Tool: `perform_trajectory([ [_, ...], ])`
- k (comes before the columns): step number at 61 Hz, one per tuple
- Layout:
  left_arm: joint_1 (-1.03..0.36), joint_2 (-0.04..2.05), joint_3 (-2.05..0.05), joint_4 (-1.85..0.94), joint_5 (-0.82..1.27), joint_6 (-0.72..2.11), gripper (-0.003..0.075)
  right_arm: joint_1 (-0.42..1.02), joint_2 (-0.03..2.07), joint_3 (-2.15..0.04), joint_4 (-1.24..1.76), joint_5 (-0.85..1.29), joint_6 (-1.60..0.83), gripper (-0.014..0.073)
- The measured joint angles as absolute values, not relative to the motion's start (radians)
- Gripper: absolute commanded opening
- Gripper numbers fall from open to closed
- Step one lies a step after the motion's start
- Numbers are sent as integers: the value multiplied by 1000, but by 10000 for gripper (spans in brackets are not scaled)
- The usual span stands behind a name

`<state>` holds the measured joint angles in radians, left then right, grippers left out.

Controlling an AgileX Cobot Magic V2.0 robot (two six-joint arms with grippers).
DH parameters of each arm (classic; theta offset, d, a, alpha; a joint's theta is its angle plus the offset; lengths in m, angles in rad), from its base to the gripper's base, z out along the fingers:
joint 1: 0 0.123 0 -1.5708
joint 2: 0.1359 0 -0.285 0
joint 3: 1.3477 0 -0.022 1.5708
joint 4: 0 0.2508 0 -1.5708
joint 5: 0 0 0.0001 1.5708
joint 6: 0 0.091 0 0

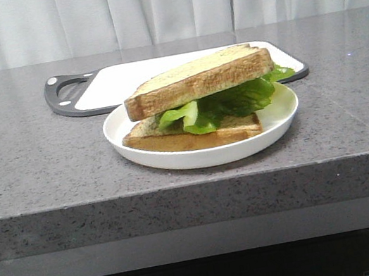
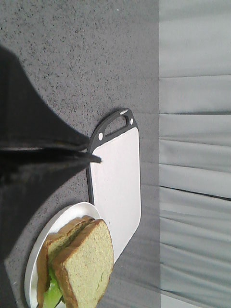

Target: Left arm grabs bread, right arm adds lettuce

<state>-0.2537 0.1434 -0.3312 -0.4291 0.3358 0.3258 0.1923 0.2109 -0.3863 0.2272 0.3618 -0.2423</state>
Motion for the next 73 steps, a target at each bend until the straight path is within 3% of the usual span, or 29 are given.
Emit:
perform_trajectory([
  [11,-254,141,-321,-379,310,308,-19,192,211,-386,227,362,-242,-58],
  [26,-233,104,-263,-79,304,16,-19,192,211,-386,227,362,-242,-58],
  [49,24,-6,-73,-46,308,0,-19,192,211,-386,227,362,-242,-58],
  [73,46,-6,6,-47,205,0,-19,192,211,-386,227,362,-242,-58],
])
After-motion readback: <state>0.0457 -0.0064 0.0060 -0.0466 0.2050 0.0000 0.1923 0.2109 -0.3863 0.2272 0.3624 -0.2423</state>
